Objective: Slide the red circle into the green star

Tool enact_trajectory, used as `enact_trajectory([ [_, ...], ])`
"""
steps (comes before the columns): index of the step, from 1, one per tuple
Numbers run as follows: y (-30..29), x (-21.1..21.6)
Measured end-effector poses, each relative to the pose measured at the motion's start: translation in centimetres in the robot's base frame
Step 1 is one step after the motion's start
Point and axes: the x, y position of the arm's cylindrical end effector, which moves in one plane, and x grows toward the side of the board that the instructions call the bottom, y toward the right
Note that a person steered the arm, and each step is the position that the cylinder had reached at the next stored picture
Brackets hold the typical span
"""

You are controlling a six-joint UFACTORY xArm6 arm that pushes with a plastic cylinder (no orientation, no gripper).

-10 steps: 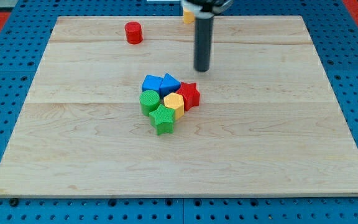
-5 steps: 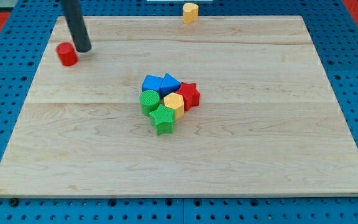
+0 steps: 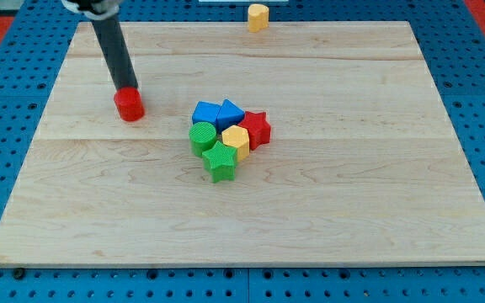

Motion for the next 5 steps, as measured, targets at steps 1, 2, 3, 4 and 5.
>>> enact_trajectory([
  [1, 0.5, -0.1],
  [2, 0.2, 4.3],
  [3, 0.2, 8.5],
  [4, 0.5, 10.8],
  [5, -1.9, 14.4],
])
